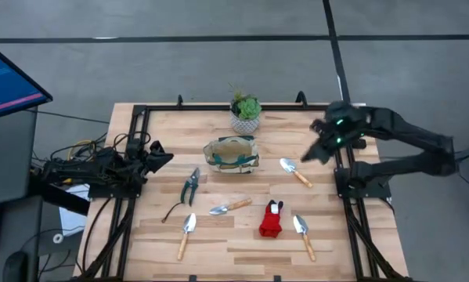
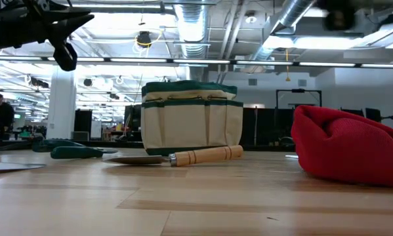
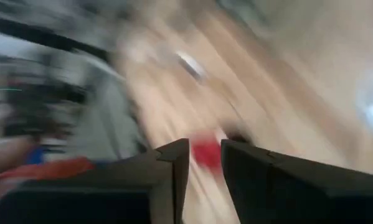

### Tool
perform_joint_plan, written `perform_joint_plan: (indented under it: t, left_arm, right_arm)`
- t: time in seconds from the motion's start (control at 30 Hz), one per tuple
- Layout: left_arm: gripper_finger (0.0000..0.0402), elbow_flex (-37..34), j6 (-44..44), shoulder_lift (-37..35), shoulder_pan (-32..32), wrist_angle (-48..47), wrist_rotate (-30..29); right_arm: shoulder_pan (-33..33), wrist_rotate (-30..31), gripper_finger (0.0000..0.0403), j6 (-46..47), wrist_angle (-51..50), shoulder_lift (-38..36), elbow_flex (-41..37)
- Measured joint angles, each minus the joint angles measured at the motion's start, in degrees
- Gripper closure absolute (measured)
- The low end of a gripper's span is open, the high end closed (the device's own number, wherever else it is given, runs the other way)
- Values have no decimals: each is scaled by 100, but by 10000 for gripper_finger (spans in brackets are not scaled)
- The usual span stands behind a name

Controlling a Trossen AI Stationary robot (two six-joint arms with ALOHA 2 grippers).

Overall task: Pick & Place Garden tools in Gardening bag
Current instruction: Put the gloves into the gardening bag

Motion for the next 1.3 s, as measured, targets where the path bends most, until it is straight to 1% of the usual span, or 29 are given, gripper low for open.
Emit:
perform_joint_plan:
  t: [0.07,0.1,0.17,0.3,0.37,0.43,0.53,0.6,0.67,0.73,0.8,0.93,1.03,1.2,1.3]
  left_arm:
    - [399,0,-5,0,0,0,-2]
    - [399,0,-6,0,2,-2,-5]
    - [398,0,-6,0,0,-2,-61]
    - [388,0,-9,0,0,-9,-113]
    - [378,0,-11,0,0,-10,-115]
    - [364,0,-11,0,0,-11,-117]
    - [339,0,-26,0,0,-9,-120]
    - [320,0,-28,0,0,-11,-139]
    - [302,0,-28,0,0,-11,-143]
    - [286,0,-28,0,0,-29,-141]
    - [271,0,-30,0,0,-41,-141]
    - [247,0,-32,0,0,-50,-139]
    - [233,0,-72,7,0,-48,-137]
    - [217,2,-186,129,0,-67,-114]
    - [213,4,-229,279,2,-51,-85]
  right_arm:
    - [361,371,316,713,-1073,314,172]
    - [569,542,317,1060,-1457,445,190]
    - [1045,793,319,1661,-1679,682,182]
    - [1982,1271,320,2582,-1332,1100,152]
    - [2389,1339,315,2927,-1018,1339,153]
    - [2696,1249,300,3161,-652,1598,155]
    - [3047,1203,258,3784,-254,2064,159]
    - [3190,1185,222,3895,-106,2408,159]
    - [3264,1183,186,4130,-190,2769,159]
    - [3297,1181,160,4339,-113,3113,154]
    - [3332,1186,142,4378,185,3392,154]
    - [3397,1420,125,4637,698,3855,157]
    - [3447,1715,118,4842,843,4136,157]
    - [3427,2233,115,5075,1344,4470,165]
    - [3424,2336,115,5124,1459,4726,163]
